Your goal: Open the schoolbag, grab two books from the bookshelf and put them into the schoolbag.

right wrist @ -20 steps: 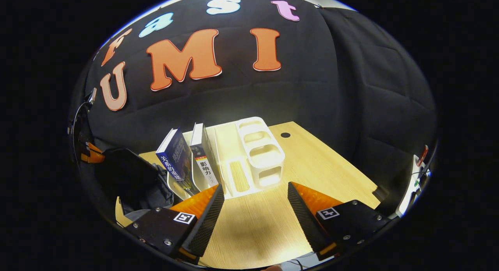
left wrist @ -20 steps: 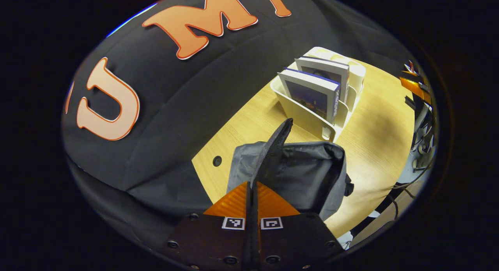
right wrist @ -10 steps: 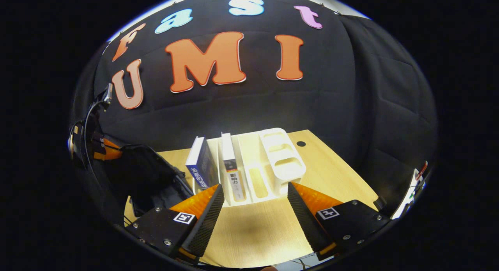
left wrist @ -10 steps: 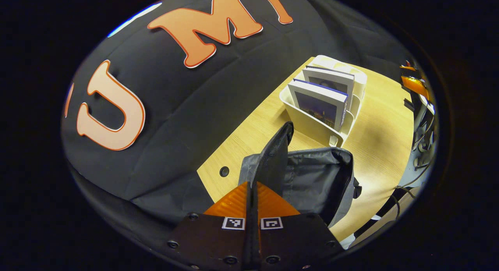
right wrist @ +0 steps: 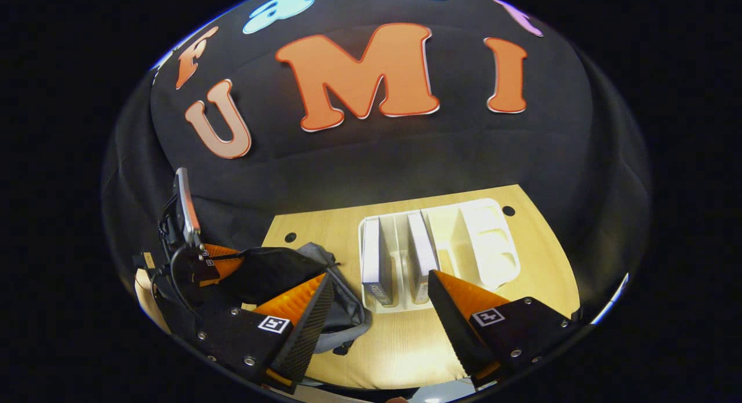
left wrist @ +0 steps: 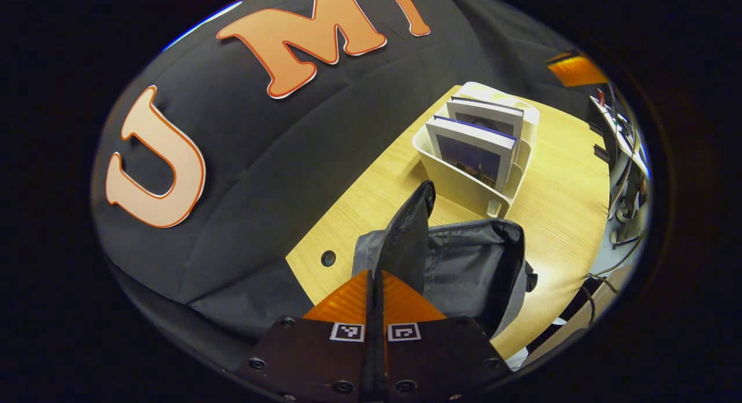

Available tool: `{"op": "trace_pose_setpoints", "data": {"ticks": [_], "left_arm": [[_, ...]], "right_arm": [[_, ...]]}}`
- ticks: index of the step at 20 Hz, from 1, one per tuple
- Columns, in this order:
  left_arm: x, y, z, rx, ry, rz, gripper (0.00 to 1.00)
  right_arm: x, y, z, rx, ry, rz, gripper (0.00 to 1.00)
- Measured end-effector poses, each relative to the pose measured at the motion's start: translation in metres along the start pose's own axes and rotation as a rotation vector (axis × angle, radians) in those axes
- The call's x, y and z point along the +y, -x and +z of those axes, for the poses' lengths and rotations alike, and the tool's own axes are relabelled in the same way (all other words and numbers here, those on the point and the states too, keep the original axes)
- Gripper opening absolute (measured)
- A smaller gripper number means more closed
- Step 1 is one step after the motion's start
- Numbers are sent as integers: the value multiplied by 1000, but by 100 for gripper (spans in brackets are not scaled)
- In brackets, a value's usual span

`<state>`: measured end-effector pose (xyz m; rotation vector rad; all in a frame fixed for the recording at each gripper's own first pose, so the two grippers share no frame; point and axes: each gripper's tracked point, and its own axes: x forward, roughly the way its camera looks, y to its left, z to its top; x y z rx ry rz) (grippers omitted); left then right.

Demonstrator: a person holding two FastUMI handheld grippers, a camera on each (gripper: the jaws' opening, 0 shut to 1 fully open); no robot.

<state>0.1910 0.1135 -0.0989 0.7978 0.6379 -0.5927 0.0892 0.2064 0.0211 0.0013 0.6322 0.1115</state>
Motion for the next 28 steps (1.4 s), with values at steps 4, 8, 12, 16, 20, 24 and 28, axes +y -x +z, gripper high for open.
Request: {"op": "trace_pose_setpoints", "data": {"ticks": [4,8,12,16,20,24,28], "left_arm": [[4,-7,-5,6,14,-6,1],[10,-12,-12,18,33,-8,1],[10,-15,-15,23,49,-18,1],[9,-18,-19,28,55,-20,1],[9,-19,-25,36,73,-20,1],[7,-18,-25,37,75,-26,1],[6,-19,-24,36,67,-29,1]], "right_arm": [[13,-54,21,149,59,13,98],[14,-114,20,292,43,-28,99],[3,-162,-10,422,68,-91,99],[-1,-192,-34,498,56,-111,99],[-11,-207,-51,538,48,-149,86],[-15,-211,-55,543,13,-158,58],[-15,-198,-40,496,-21,-165,27]]}}
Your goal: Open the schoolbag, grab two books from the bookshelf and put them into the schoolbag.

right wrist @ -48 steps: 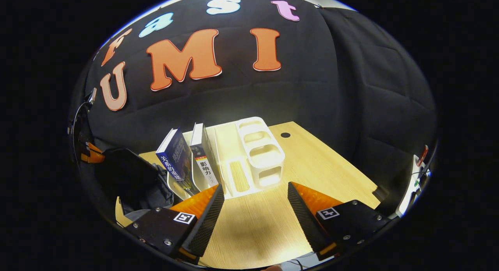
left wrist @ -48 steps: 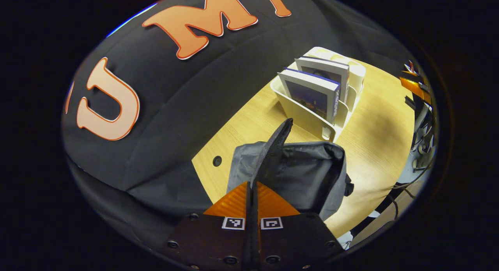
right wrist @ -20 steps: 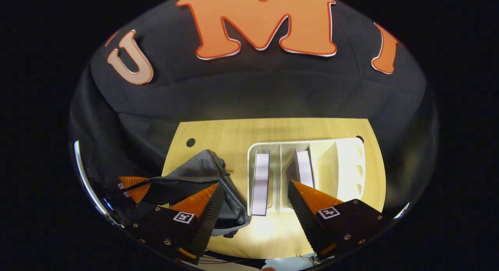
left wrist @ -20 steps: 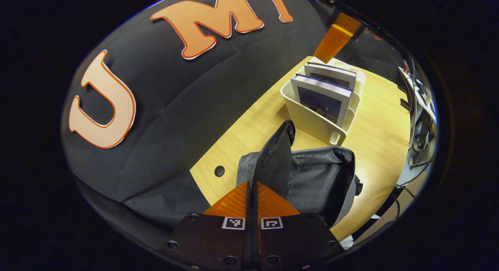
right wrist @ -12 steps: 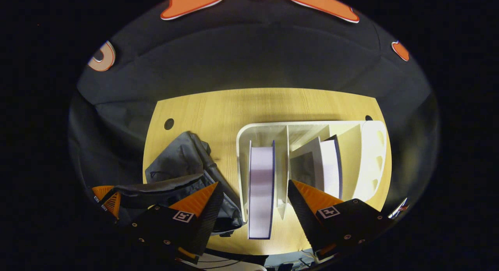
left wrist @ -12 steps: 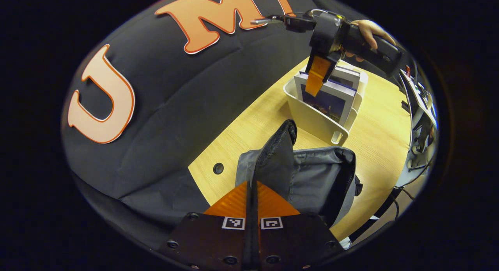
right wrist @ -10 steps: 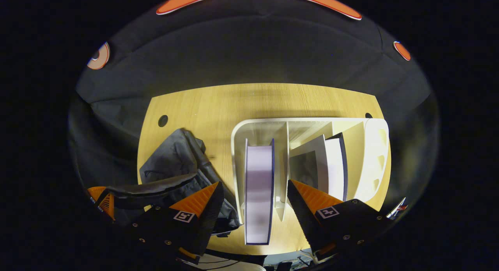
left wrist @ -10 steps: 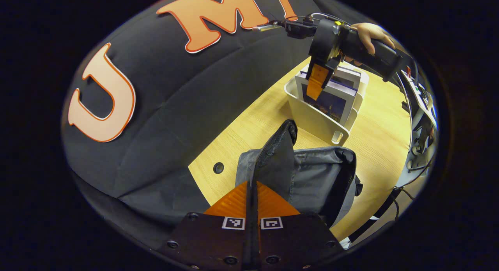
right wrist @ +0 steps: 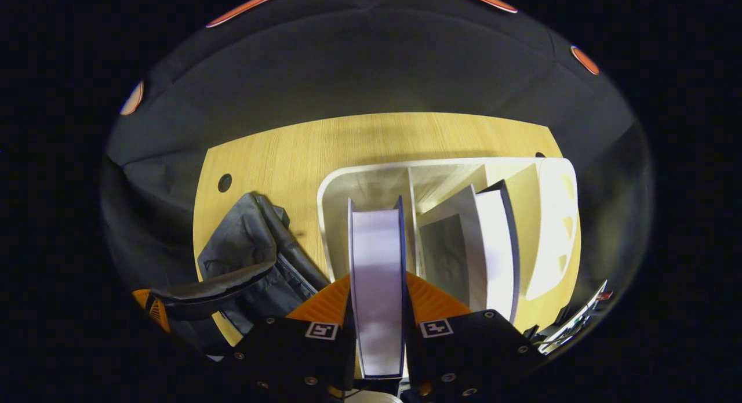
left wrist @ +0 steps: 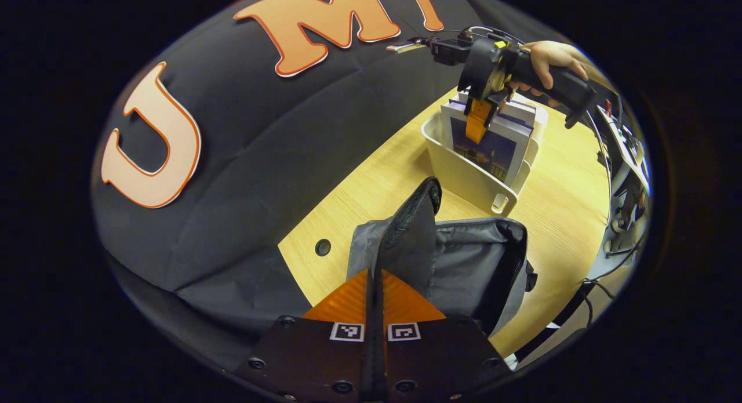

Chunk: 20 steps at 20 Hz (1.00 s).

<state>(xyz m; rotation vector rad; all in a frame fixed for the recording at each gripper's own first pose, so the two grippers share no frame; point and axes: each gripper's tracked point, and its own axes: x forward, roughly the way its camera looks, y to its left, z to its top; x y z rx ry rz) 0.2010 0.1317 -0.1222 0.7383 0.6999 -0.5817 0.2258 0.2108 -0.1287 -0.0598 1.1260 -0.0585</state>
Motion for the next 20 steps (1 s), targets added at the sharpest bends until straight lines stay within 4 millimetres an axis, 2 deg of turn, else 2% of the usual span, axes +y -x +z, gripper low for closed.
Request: {"op": "trace_pose_setpoints", "data": {"ticks": [1,5,8,10,13,16,18,20], "left_arm": [[-1,1,-1,2,1,-3,0],[-4,-2,-2,-6,-1,-7,1],[-7,-4,-6,-5,-14,-8,1],[-7,-6,-6,-6,-20,-9,1],[-7,-9,-8,-5,-23,-7,1],[-10,-9,-8,-4,-37,-8,1],[-11,-7,-6,-5,-49,-3,1],[-14,-5,-3,-9,-57,-5,1]], "right_arm": [[0,9,3,-14,0,8,36],[-3,54,15,-88,8,-7,35],[1,98,23,-154,-5,35,35],[-2,128,20,-196,-4,53,34],[-4,170,5,-251,-5,111,34],[-15,206,-16,-320,-9,137,34],[-25,223,-37,-358,-35,172,34],[-26,234,-60,-377,-101,252,34]]}}
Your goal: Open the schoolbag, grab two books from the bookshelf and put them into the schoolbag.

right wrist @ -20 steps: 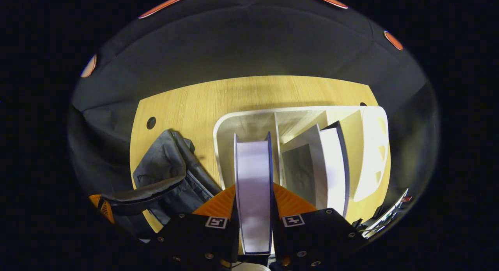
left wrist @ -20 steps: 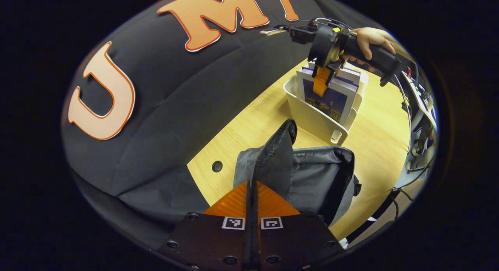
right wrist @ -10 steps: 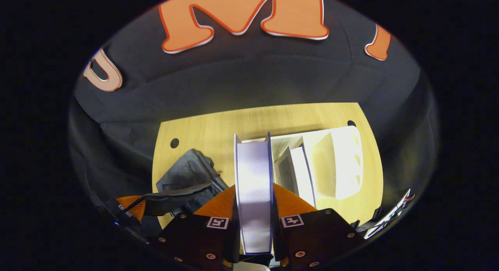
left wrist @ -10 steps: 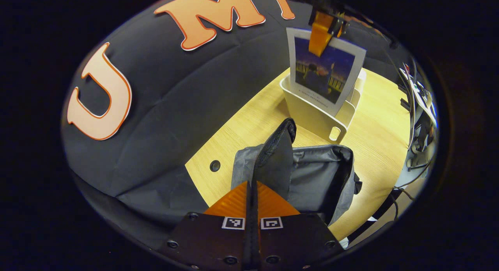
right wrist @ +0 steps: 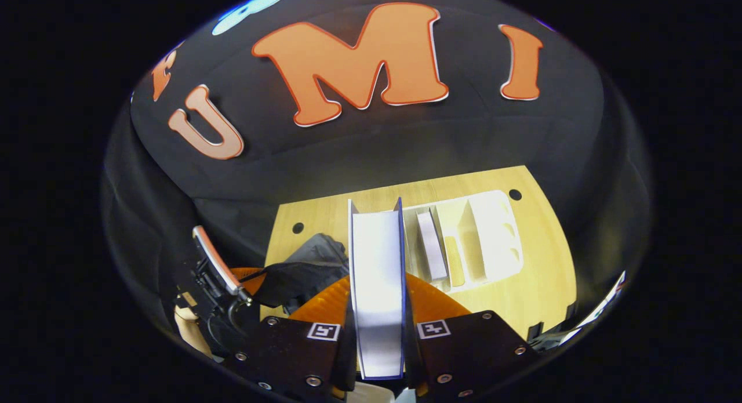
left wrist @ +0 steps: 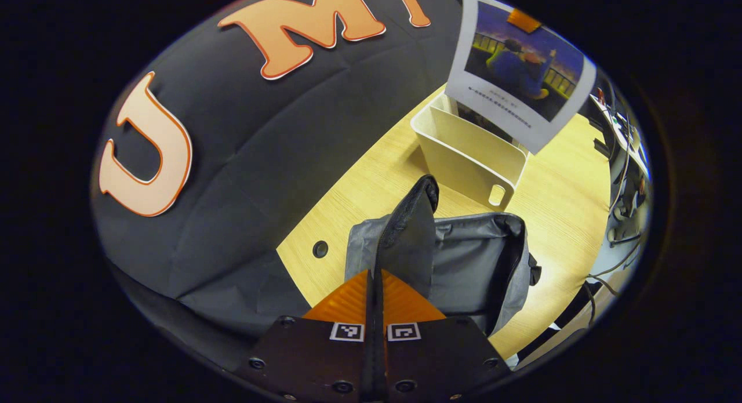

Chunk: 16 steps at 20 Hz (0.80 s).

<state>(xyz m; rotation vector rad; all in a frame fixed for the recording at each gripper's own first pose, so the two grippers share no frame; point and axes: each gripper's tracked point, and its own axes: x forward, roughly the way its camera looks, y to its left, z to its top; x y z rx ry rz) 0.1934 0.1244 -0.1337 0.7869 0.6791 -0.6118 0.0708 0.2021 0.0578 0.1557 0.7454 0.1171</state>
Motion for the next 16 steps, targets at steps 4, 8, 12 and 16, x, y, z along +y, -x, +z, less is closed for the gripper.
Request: {"op": "trace_pose_setpoints", "data": {"ticks": [4,8,12,16], "left_arm": [[1,7,4,-6,-28,8,1],[6,13,8,-11,-25,18,1],[7,16,12,-10,-34,29,1],[4,20,18,-12,-45,28,1]], "right_arm": [[-4,2,-49,-42,-203,134,32],[-7,-31,-112,-22,-438,257,33],[3,-83,-163,5,-632,345,32],[25,-135,-186,27,-788,400,33]]}}
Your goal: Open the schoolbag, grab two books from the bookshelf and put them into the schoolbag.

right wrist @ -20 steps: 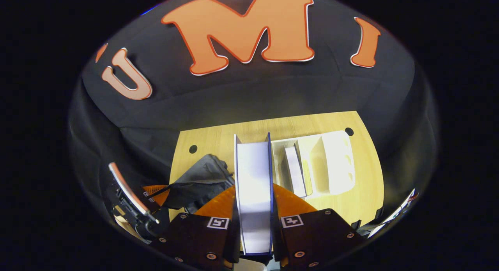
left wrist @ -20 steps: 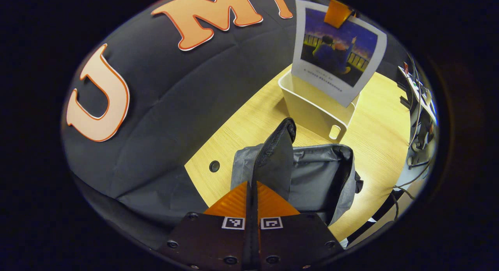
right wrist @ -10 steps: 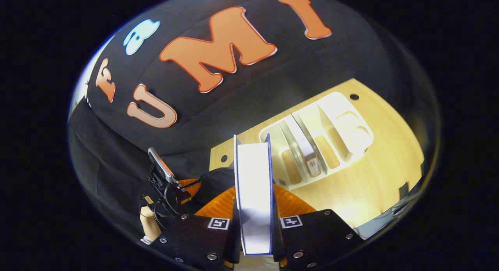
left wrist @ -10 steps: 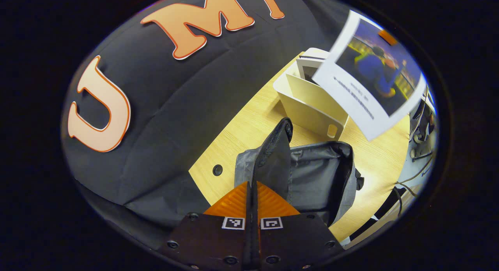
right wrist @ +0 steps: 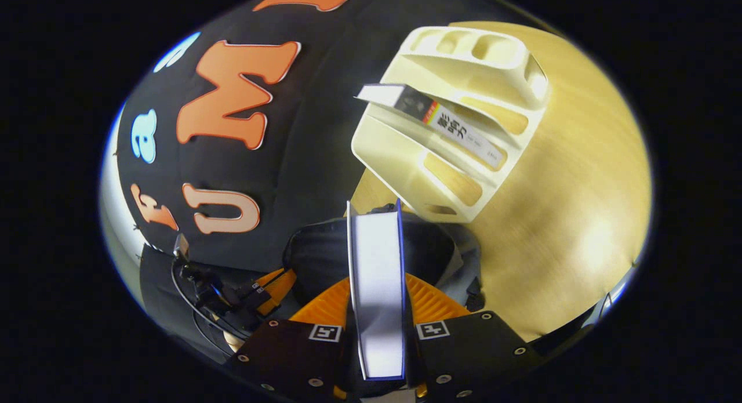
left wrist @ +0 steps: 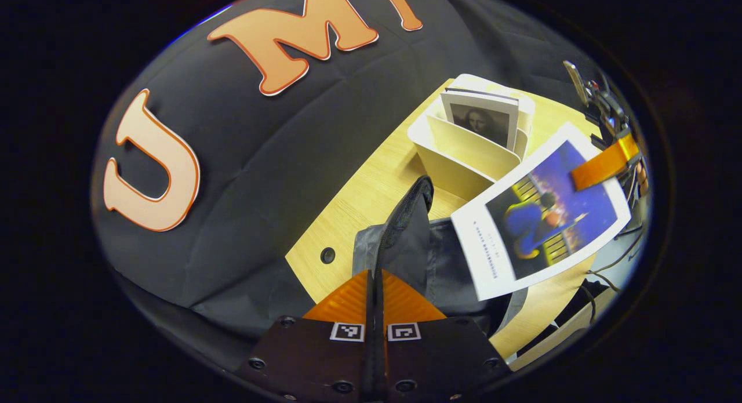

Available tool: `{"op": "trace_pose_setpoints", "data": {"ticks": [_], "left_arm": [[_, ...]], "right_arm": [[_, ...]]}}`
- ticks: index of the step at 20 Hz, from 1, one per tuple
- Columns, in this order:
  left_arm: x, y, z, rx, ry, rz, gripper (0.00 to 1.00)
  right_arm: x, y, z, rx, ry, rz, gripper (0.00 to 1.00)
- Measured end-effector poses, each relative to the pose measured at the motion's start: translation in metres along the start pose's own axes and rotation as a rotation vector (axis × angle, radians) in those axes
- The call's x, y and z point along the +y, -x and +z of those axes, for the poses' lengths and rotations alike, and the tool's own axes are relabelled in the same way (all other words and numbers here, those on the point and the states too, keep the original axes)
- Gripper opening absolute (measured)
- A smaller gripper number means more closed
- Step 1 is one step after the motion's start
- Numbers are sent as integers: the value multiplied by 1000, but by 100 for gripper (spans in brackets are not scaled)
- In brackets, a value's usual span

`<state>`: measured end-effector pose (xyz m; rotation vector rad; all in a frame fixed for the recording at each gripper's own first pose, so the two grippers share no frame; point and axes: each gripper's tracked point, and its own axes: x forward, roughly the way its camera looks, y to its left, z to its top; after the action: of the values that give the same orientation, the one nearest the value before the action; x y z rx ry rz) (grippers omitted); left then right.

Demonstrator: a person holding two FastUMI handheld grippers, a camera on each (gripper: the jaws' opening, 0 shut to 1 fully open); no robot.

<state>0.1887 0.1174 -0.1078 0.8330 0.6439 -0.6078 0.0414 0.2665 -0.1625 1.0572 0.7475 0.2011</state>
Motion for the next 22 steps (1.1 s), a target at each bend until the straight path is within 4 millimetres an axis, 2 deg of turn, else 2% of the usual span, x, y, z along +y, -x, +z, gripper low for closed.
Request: {"op": "trace_pose_setpoints", "data": {"ticks": [3,7,9,10,13,17,22], "left_arm": [[-2,4,3,-6,-6,-2,1],[-3,8,5,-9,-35,8,1],[-9,8,6,-11,-15,-11,1],[-8,15,7,-11,-19,-6,1],[-2,8,8,-11,-35,6,1],[-6,10,12,-16,-53,-1,1],[-12,16,12,-30,-79,-7,1]], "right_arm": [[-18,-44,-11,3,-19,-25,33],[-13,-97,-17,-14,-72,13,32],[-10,-115,-17,-38,-84,22,33],[-5,-119,-20,-42,-89,31,32],[0,-134,-30,-56,-66,23,32],[8,-144,-36,-95,-42,31,33],[21,-175,-40,-141,-65,13,33]]}}
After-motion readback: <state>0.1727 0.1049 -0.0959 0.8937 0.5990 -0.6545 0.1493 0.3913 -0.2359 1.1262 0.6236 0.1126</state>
